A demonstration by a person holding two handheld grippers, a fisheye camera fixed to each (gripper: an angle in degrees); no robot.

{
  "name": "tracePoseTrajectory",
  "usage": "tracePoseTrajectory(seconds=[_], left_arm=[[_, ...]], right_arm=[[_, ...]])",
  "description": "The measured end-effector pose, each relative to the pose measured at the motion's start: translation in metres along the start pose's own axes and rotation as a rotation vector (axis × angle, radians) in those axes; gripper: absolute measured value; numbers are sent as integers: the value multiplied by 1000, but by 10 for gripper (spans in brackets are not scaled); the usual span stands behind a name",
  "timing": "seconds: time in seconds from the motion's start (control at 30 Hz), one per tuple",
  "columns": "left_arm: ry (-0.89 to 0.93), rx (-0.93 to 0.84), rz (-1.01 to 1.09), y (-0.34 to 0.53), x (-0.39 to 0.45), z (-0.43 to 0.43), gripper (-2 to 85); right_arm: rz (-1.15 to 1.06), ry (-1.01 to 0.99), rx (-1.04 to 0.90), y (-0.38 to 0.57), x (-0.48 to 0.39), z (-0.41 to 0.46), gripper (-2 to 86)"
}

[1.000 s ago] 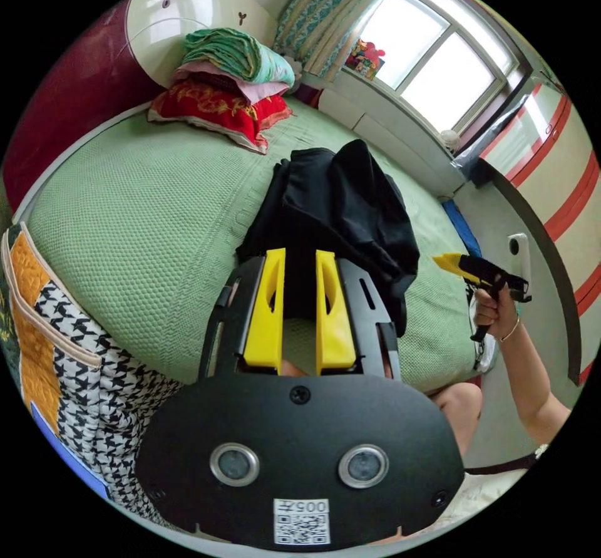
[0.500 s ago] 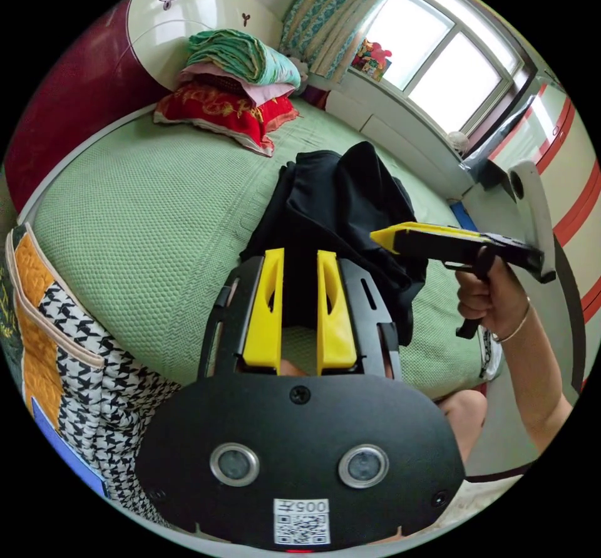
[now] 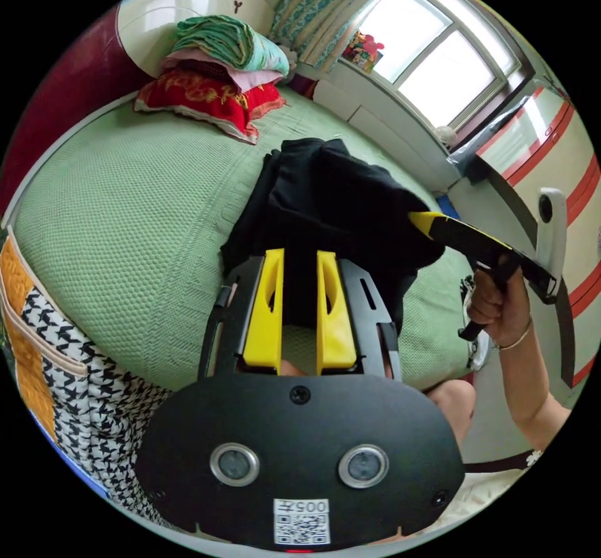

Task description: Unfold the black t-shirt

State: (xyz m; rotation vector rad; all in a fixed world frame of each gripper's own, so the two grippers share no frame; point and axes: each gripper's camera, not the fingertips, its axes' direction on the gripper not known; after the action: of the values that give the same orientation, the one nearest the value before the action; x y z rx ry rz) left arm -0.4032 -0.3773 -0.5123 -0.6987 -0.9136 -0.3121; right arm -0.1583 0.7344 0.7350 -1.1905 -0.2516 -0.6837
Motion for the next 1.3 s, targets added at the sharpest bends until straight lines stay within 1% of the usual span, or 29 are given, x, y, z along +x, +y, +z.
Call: tracePoseTrajectory(seconds=[0.07, 0.13, 0.2, 0.27, 0.33, 0.4, 0.5, 0.6, 0.67, 0.73, 0.77, 0.8, 0.83, 0.93, 1.03, 1.07, 1.13, 1.17, 1.3], left_arm=[[-35, -4, 17, 1, 7, 2, 91], [-30, -1, 22, 2, 10, 2, 91], [-47, -29, 17, 3, 10, 5, 85], [-25, -39, 10, 3, 7, 5, 85], [1, -24, -25, 4, 0, 0, 87], [-9, 33, -78, 8, -10, -11, 87], [1, 95, -135, 14, -20, -21, 86], [-6, 89, -153, 17, -21, -21, 85], [-44, 73, -141, 19, -16, -19, 86], [-73, 48, -119, 19, -10, -16, 88], [-84, 34, -113, 20, -7, -15, 91], [-89, 25, -108, 22, -5, -14, 94], [-86, 20, -103, 22, -4, -14, 98], [-46, -52, -73, 25, 1, -5, 126], [-58, -135, -34, 30, 11, 10, 139], [-69, -160, -31, 31, 15, 16, 129], [-44, -156, -26, 33, 21, 19, 90], [-25, -149, -31, 34, 25, 19, 51], [12, -86, -22, 39, 39, 12, 26]], right_arm=[[-6, -63, -46, 0, -4, 11, 82], [-41, -128, -141, -2, -16, 31, 125], [-74, -122, -197, -2, -27, 43, 140], [-125, -106, -214, 0, -36, 43, 144], [-184, -93, -191, 5, -42, 30, 152], [-239, -92, -196, 12, -45, 21, 159], [-332, 31, -262, 28, -58, 22, 174], [-366, 142, -293, 42, -72, 33, 162], [-337, 201, -276, 47, -74, 37, 135], [-253, 293, -251, 52, -67, 35, 85], [-239, 288, -239, 54, -64, 30, 67], [-212, 245, -206, 59, -57, 16, 31], [-164, 235, -158, 64, -47, -1, 19], [-49, 163, -63, 78, -9, -48, 8], [8, 132, -35, 94, 23, -79, 7], [15, 141, -35, 97, 27, -83, 7], [32, 139, -28, 111, 42, -97, 7], [35, 132, -26, 115, 45, -100, 8], [82, 110, -10, 135, 72, -128, 7]])
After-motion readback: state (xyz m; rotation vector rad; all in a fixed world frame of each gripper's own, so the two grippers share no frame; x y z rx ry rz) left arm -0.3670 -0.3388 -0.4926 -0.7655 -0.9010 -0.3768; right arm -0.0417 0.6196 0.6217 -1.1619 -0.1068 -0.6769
